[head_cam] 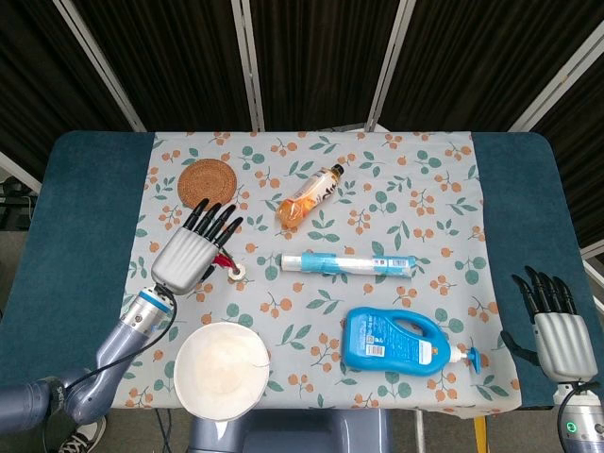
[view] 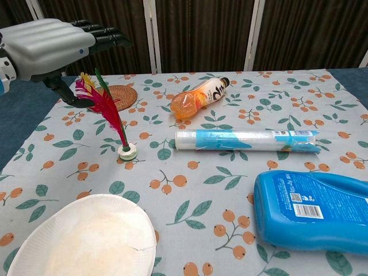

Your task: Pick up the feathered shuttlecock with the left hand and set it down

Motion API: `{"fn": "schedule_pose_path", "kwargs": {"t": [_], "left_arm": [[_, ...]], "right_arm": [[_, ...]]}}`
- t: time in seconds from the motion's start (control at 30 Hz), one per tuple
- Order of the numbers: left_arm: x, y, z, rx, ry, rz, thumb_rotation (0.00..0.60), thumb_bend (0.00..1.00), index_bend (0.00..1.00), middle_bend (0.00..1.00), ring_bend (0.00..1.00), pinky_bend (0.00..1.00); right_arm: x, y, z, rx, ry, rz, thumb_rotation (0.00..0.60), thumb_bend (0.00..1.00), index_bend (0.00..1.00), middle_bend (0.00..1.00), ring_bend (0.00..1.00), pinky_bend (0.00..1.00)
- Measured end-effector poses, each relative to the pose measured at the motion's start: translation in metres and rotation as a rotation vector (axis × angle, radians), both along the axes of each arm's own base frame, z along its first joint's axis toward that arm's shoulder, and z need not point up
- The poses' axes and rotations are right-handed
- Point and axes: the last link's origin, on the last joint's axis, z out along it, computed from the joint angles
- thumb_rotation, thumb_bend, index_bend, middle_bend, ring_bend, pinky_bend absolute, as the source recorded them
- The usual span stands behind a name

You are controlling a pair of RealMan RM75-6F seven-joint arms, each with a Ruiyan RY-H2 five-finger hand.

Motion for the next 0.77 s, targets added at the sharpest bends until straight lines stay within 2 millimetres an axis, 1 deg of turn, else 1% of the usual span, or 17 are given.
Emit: {"fn": "schedule_pose_path", "kwargs": {"t": [0.13, 0.23, 0.33, 0.47, 0.63, 0.67, 0.77], "left_arm": [[0.001, -0.007, 0.011, 0.014, -0.057, 0.015, 0.6, 0.24, 0.06, 0.0, 0.0, 0.0], [-0.008, -0.019, 0.028, 0.048, -0.11, 0.042, 0.6, 0.23, 0.05, 0.0, 0.0, 0.0], [-0.027, -0.035, 0.047, 0.092, -0.127, 0.077, 0.6, 0.23, 0.05, 0.0, 0.0, 0.0], [-0.06, -0.062, 0.068, 0.153, -0.134, 0.134, 0.6, 0.22, 0.05, 0.0, 0.0, 0.0], [-0.099, -0.092, 0.088, 0.21, -0.181, 0.23, 0.6, 0.21, 0.05, 0.0, 0.0, 0.0], [-0.109, -0.099, 0.093, 0.227, -0.181, 0.249, 0.6, 0.21, 0.05, 0.0, 0.0, 0.0], [-0.131, -0.115, 0.104, 0.262, -0.17, 0.286, 0.6, 0.21, 0.04, 0.0, 0.0, 0.0]], "right_arm": [[-0.001, 0.0, 0.001, 0.001, 0.001, 0.0, 0.6, 0.15, 0.1, 0.0, 0.0, 0.01], [-0.001, 0.0, 0.001, 0.005, 0.005, -0.001, 0.6, 0.15, 0.1, 0.0, 0.0, 0.01], [-0.001, 0.0, 0.001, 0.007, 0.008, -0.001, 0.6, 0.15, 0.1, 0.0, 0.0, 0.01], [0.0, 0.0, 0.001, 0.007, 0.015, 0.004, 0.6, 0.15, 0.1, 0.0, 0.0, 0.01], [0.0, -0.001, 0.0, 0.008, 0.017, 0.011, 0.6, 0.15, 0.1, 0.0, 0.0, 0.01], [0.001, -0.001, 0.0, 0.008, 0.018, 0.012, 0.6, 0.15, 0.1, 0.0, 0.0, 0.01], [0.001, -0.001, 0.0, 0.006, 0.022, 0.013, 0.6, 0.15, 0.1, 0.0, 0.0, 0.01]]}}
